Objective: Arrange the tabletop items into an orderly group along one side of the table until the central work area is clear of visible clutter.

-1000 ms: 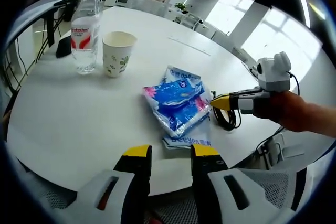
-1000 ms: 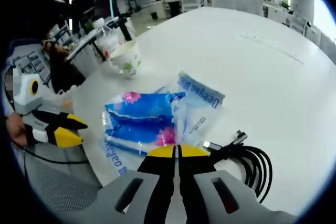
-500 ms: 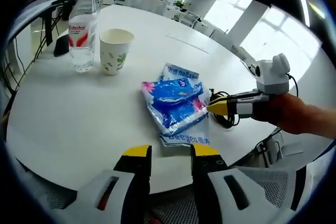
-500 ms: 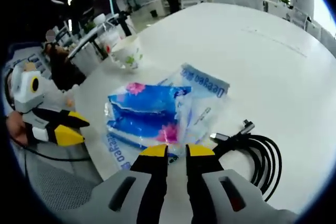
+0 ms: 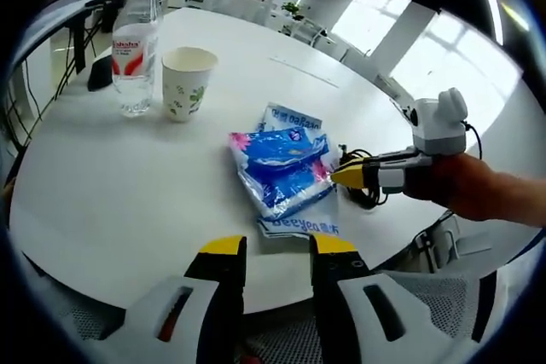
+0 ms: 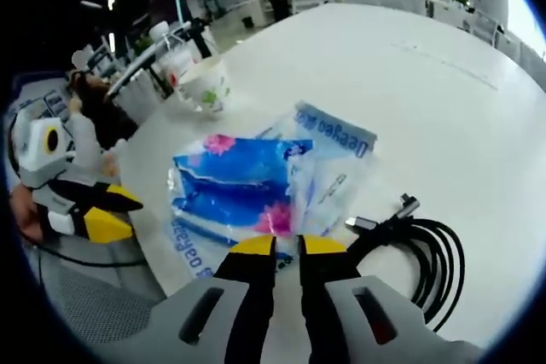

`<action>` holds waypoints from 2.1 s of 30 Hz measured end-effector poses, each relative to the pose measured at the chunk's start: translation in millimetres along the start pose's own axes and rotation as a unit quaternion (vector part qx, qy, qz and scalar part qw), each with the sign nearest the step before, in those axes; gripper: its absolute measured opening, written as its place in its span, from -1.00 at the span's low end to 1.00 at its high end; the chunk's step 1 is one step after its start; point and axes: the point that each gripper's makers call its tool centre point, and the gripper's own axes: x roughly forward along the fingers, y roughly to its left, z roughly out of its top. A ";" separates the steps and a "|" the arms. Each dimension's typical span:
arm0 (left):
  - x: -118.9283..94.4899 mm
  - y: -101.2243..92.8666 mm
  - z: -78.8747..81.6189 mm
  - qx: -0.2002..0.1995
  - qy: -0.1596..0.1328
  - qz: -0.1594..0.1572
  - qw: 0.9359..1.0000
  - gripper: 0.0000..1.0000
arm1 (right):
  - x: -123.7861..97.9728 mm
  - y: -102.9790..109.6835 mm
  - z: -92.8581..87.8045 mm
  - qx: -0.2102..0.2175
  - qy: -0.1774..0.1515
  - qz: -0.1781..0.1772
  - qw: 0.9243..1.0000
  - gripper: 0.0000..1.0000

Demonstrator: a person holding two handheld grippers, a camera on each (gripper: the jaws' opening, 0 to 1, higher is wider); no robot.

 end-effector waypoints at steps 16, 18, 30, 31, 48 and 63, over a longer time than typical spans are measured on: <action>1.1 0.0 -0.1 -0.004 -0.001 -0.002 1.000 -0.45 | 2.5 -3.6 4.7 0.009 -0.003 -0.011 1.000 -0.96; 1.4 -0.2 0.7 -0.004 -0.002 -0.002 1.000 -0.45 | 1.9 -3.6 3.5 0.010 -0.002 -0.011 1.000 -0.97; 1.6 3.0 2.6 -0.011 -0.006 -0.003 1.000 -0.45 | -7.8 -4.3 11.0 0.017 -0.025 -0.014 0.999 -1.00; 1.7 3.2 2.6 -0.012 -0.006 -0.003 1.000 -0.45 | -9.3 -4.9 12.7 0.017 -0.030 -0.014 0.999 -1.00; 6.1 0.4 0.1 -0.020 -0.002 -0.008 1.000 -0.45 | -43.0 -57.9 25.7 0.080 -0.080 -0.058 0.992 -1.00; 14.7 -7.4 -4.5 -0.025 0.002 -0.012 1.000 -0.46 | -72.8 -126.5 26.2 0.168 -0.119 -0.119 0.971 -1.00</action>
